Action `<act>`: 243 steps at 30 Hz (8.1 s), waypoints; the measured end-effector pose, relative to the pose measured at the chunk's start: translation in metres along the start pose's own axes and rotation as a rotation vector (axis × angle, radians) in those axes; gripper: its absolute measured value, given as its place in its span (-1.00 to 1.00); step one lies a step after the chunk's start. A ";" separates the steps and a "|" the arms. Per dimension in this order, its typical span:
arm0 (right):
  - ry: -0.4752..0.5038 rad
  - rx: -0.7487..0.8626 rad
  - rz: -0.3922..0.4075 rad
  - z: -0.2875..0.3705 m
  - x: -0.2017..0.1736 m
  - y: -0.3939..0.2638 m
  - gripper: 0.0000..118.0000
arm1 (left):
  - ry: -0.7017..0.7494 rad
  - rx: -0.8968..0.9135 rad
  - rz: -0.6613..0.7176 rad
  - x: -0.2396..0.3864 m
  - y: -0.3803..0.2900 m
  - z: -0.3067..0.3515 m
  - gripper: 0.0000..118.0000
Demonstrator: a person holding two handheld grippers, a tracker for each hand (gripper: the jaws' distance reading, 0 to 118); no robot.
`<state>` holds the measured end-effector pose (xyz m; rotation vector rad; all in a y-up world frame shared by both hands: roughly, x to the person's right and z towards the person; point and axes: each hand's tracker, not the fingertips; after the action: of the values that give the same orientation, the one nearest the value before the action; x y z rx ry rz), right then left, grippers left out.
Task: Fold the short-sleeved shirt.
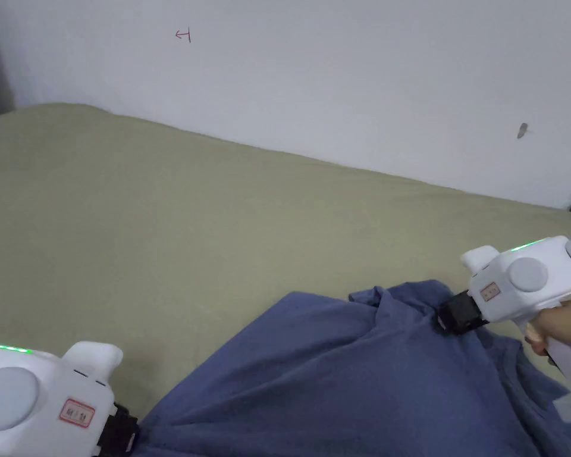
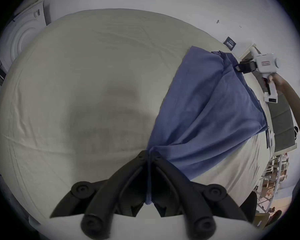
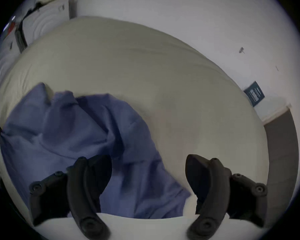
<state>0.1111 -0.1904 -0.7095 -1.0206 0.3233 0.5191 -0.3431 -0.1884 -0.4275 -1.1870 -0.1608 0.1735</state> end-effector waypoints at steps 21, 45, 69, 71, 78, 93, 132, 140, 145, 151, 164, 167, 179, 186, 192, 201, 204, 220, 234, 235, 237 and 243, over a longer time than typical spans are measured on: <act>0.024 0.344 -0.232 0.113 0.026 -0.028 -0.94 | -0.016 0.153 0.035 0.000 0.017 0.037 -0.96; -0.350 0.604 -0.421 0.272 0.147 0.056 -0.95 | 0.206 0.489 -0.198 0.104 0.320 0.138 -0.96; -0.426 0.851 -0.520 0.339 0.170 0.073 -0.95 | 0.313 0.854 -0.239 0.142 0.361 0.213 -0.96; -0.401 0.813 -0.536 0.334 0.167 0.066 -0.95 | 0.315 0.827 -0.235 0.134 0.371 0.208 -0.96; -0.340 0.719 -0.536 0.306 0.140 0.014 -0.95 | 0.259 0.750 -0.238 0.114 0.334 0.178 -0.96; -0.253 0.556 -0.487 0.296 0.046 -0.120 -0.95 | 0.189 0.574 -0.291 0.080 0.183 0.137 -0.96; -0.117 0.192 -0.827 0.225 -0.060 -0.370 0.58 | 0.010 0.220 0.062 -0.018 -0.051 0.036 0.53; -0.161 0.235 -0.699 0.264 -0.093 -0.368 -0.46 | 0.118 0.325 0.024 0.000 -0.095 0.080 -0.23; -0.133 0.198 -0.688 0.254 -0.115 -0.366 -1.00 | 0.134 0.332 -0.001 0.013 -0.114 0.073 -1.00; -0.118 0.210 -0.681 0.247 -0.126 -0.360 -1.00 | 0.104 0.308 0.023 0.013 -0.112 0.067 -1.00; -0.103 0.190 -0.676 0.227 -0.121 -0.353 -1.00 | 0.087 0.286 0.012 0.008 -0.075 -0.006 -0.94; -0.103 0.185 -0.686 0.221 -0.116 -0.355 -1.00 | 0.133 0.301 -0.012 0.008 -0.071 -0.007 -0.94; -0.138 0.143 -0.625 0.177 -0.121 -0.344 0.56 | 0.074 0.269 -0.063 0.005 -0.065 -0.001 -0.95; -0.143 0.271 -0.649 0.198 -0.109 -0.349 -0.90 | 0.053 0.269 -0.067 0.002 -0.066 0.005 -0.95; -0.164 0.312 -0.613 0.212 -0.093 -0.333 -0.90 | 0.048 0.280 -0.093 0.015 -0.054 0.026 -0.95; -0.202 0.312 -0.548 0.197 -0.032 -0.238 -0.90 | 0.070 0.250 -0.150 0.030 0.043 0.040 -0.95; -0.201 0.277 -0.558 0.179 -0.010 -0.210 -0.90 | 0.088 0.216 -0.162 0.036 0.086 0.029 -0.95; -0.170 0.242 -0.706 0.126 0.022 -0.207 0.60 | 0.146 0.127 -0.038 0.032 0.145 -0.031 0.58; -0.050 0.159 -0.701 0.179 -0.042 -0.261 -1.00 | 0.042 0.182 0.018 0.005 0.041 0.012 -1.00; -0.050 0.149 -0.715 0.176 -0.043 -0.267 -1.00 | 0.051 0.180 0.018 0.004 0.041 0.008 -1.00; -0.053 0.143 -0.731 0.171 -0.044 -0.275 -1.00 | 0.060 0.183 0.044 0.001 0.047 0.000 -0.99; -0.060 0.142 -0.738 0.162 -0.030 -0.293 -1.00 | 0.032 0.202 0.118 0.007 0.076 -0.023 0.70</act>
<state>0.2506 -0.1795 -0.4037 -0.9065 -0.0809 -0.1396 -0.3347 -0.1794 -0.5064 -0.9982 -0.0432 0.2680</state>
